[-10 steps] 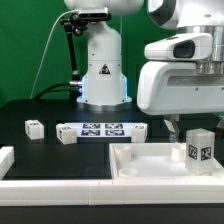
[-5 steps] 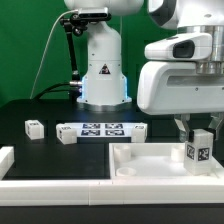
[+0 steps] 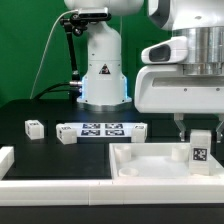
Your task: Assemble one leg
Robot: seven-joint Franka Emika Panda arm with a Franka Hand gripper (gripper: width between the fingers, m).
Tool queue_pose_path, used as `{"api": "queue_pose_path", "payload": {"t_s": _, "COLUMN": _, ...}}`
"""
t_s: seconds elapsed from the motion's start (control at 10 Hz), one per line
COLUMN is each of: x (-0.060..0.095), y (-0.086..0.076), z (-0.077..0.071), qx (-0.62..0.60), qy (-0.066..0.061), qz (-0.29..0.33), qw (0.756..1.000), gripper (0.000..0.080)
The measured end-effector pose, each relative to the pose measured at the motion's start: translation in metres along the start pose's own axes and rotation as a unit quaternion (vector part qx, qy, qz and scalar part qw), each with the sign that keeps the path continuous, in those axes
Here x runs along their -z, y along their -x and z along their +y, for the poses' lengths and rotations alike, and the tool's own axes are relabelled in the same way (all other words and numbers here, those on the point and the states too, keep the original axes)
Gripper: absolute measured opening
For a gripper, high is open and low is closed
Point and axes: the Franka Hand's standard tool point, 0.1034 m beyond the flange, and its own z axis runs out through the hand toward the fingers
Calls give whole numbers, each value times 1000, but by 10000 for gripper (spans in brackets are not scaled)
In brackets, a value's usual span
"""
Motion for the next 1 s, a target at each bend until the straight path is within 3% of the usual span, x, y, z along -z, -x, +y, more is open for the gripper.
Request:
{"api": "queue_pose_path", "payload": {"t_s": 0.5, "x": -1, "y": 1, "z": 0, "qx": -219, "qy": -6, "qz": -3, "qw": 976, "gripper": 294}}
{"api": "queue_pose_path", "payload": {"t_s": 0.8, "x": -1, "y": 1, "z": 0, "qx": -203, "qy": -6, "qz": -4, "qw": 979, "gripper": 324}}
{"api": "queue_pose_path", "payload": {"t_s": 0.9, "x": 0, "y": 0, "z": -1, "qx": -190, "qy": -5, "qz": -5, "qw": 982, "gripper": 503}}
{"api": "queue_pose_path", "payload": {"t_s": 1.0, "x": 0, "y": 0, "z": -1, "qx": -151, "qy": -5, "qz": -4, "qw": 989, "gripper": 613}}
